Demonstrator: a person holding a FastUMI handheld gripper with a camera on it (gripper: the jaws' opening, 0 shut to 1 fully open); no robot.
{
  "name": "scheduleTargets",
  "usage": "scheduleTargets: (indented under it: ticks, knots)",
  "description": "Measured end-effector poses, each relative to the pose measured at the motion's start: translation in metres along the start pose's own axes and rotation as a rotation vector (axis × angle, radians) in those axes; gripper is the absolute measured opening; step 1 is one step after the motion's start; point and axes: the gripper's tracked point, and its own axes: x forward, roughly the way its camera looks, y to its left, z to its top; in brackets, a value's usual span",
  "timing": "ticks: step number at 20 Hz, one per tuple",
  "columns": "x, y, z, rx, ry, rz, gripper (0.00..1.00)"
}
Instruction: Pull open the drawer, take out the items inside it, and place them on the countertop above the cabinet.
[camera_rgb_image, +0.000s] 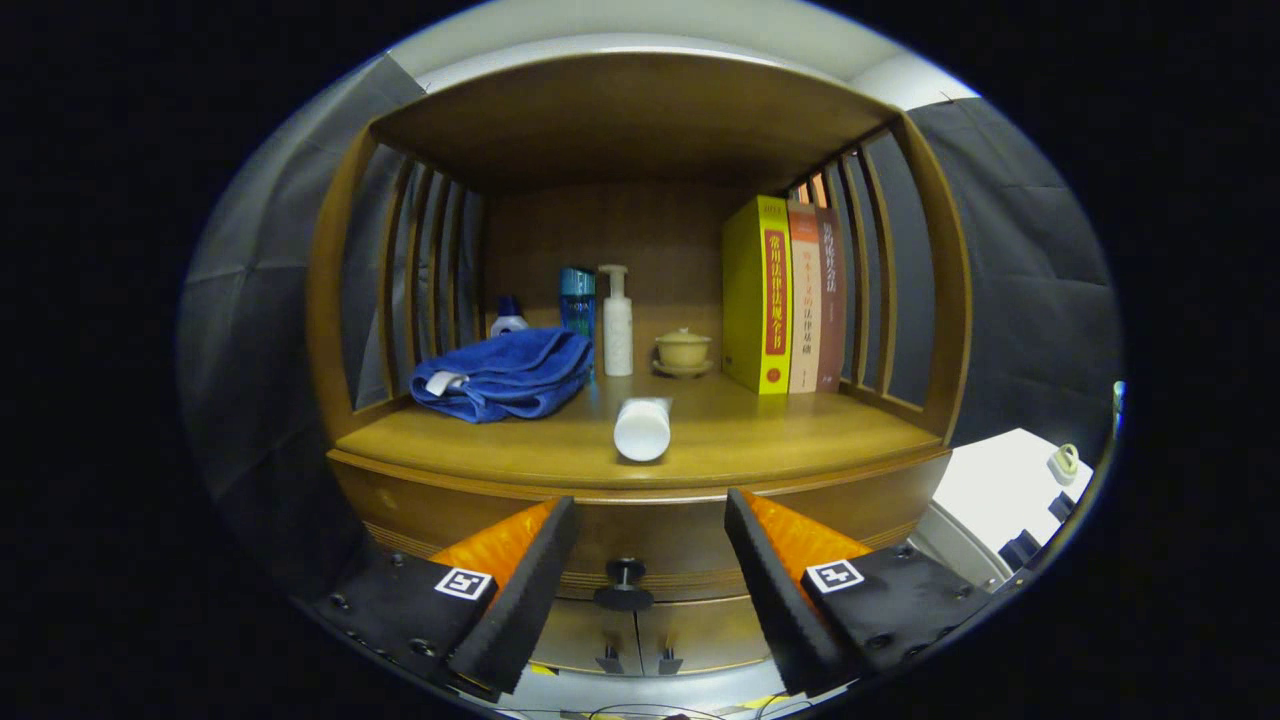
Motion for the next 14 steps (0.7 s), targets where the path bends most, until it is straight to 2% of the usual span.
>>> scheduleTargets:
  ticks: [7, 14]
  knots:
    - [-0.079, -0.006, 0.031, 0.039, -0.051, 0.002, 0.98]
    - [-0.121, -0.021, 0.061, 0.020, -0.111, -0.032, 0.98]
